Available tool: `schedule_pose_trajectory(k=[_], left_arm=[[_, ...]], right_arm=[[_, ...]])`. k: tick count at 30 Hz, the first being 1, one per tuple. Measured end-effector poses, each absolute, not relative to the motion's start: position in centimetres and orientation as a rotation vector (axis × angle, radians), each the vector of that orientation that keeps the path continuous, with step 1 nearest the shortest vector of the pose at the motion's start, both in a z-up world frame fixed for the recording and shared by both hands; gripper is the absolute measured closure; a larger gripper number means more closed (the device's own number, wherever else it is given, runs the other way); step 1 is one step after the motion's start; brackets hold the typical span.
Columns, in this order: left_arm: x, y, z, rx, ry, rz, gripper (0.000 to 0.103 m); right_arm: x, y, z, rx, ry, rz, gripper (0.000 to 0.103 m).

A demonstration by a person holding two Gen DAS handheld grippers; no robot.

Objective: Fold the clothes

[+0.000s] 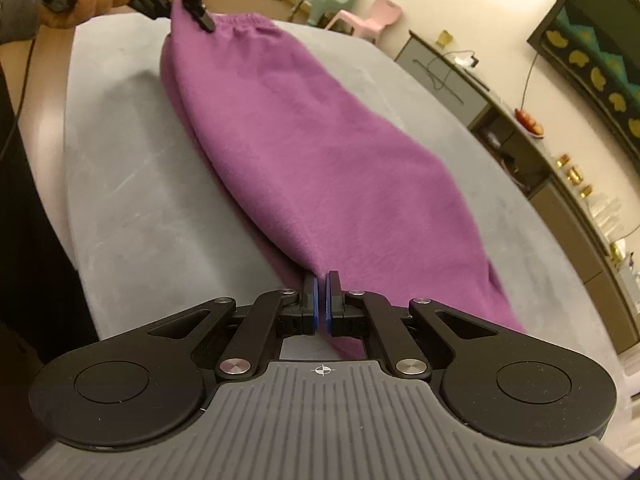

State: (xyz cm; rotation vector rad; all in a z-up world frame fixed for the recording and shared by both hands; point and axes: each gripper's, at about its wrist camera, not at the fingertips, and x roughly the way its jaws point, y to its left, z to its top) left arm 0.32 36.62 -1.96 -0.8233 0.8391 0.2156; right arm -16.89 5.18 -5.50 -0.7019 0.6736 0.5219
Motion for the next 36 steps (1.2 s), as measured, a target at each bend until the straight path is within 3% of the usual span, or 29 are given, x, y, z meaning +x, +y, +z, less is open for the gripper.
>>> schedule_pose_trajectory(k=[4,7,10,13,16,20,21,22,29,31,36], left_arm=[[0.5,36.7,-2.3,-0.8,0.872,0.264,0.084],[-0.2,37.0,-2.1,-0.829,0.862,0.275,0.081],[-1.2,37.1,-1.3,-0.84,0.803,0.257,0.073],[-0.9,36.8,-1.4,-0.796,0.811,0.289,0.078],[-0.4,37.2,-2.0,-0.796,0.824,0.304,0.086],[0.3,36.9,-2.2,-0.74,0.828,0.321,0.087],[0.7,36.6,-2.1,-0.712,0.828,0.326,0.087],[1.0,36.2,-2.0,-0.685,0.828,0.331,0.087],[3.8,35.7,-2.2,-0.647,0.811,0.36,0.088],[4.1,35.3,-2.1,-0.641,0.815,0.373,0.087],[4.8,34.4,-1.9,-0.614,0.819,0.403,0.087]], right_arm=[[-15.6,4.3,-6.0,-0.633,0.736,0.561,0.103],[-14.2,2.0,-5.0,-0.479,0.79,0.626,0.083],[-13.1,-2.6,-1.7,-0.24,0.771,0.629,0.08],[-10.9,-8.2,0.1,-0.116,0.751,0.502,0.077],[-7.7,-14.9,-2.0,-0.098,0.828,0.275,0.077],[-5.9,-24.4,-4.7,0.001,0.919,0.03,0.077],[-6.1,-25.9,-4.7,0.016,0.922,-0.001,0.083],[-6.2,-26.9,-4.7,0.012,0.927,-0.032,0.09],[-7.9,-30.3,-4.1,-0.009,0.98,-0.016,0.089],[-9.2,-29.2,-3.1,-0.109,0.95,-0.015,0.077],[-14.0,-19.5,-2.4,-0.483,0.815,0.31,0.07]])
